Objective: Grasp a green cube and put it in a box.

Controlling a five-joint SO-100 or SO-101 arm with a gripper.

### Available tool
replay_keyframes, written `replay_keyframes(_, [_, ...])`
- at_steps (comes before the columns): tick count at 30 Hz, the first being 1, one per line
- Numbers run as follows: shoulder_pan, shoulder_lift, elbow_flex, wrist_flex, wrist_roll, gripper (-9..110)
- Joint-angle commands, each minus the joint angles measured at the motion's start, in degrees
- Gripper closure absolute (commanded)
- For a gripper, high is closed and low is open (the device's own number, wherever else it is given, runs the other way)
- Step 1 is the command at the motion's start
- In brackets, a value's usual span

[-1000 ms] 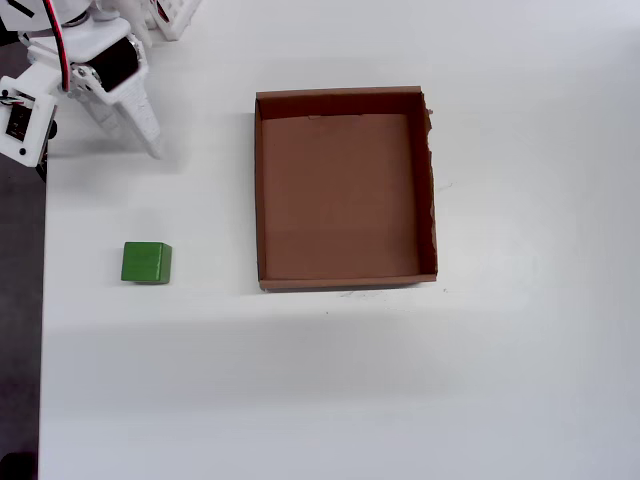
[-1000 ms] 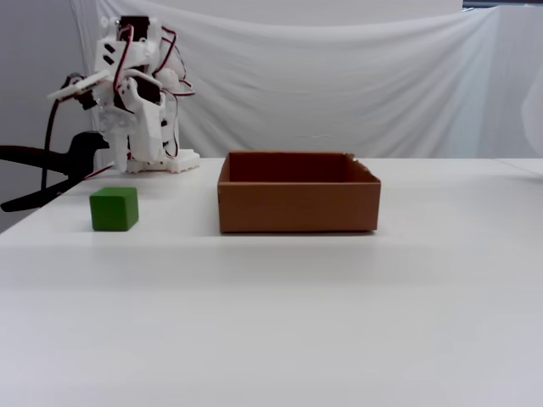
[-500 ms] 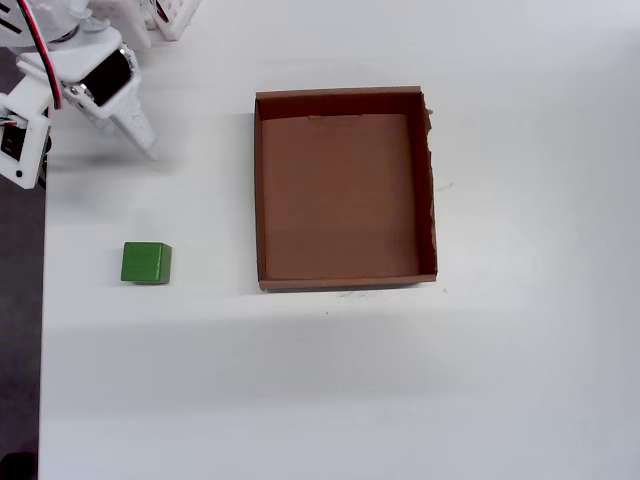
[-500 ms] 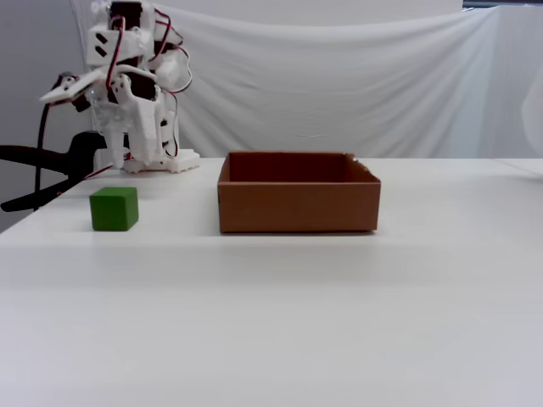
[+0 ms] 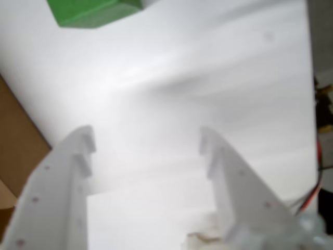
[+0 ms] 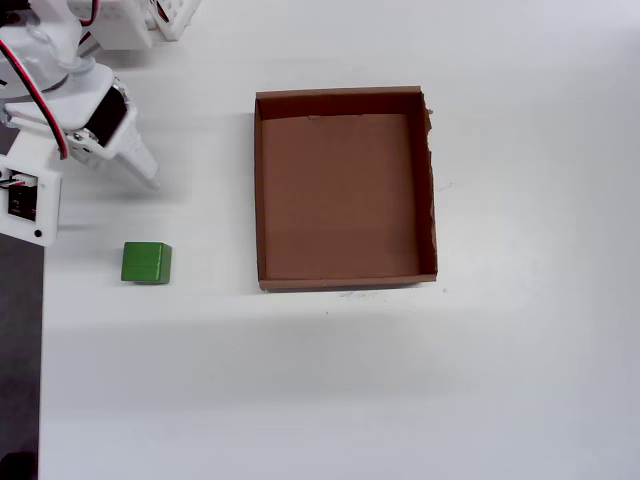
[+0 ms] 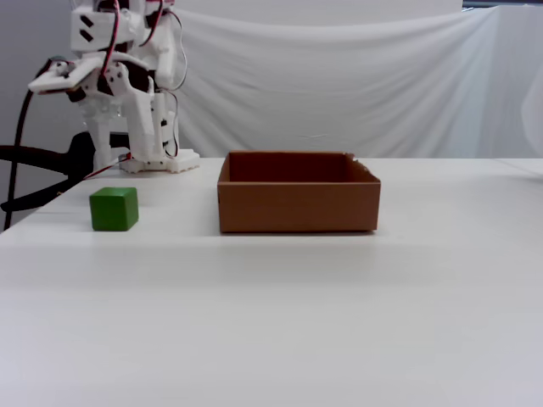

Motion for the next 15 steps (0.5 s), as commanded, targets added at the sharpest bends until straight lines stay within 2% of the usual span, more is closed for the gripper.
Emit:
replay_keyframes(1, [-0.26,-1.93,-6.59,0.62,-1.05,75])
replay_keyframes(15, [-0.70,-18.63,-18.11,1.85,-1.05,74])
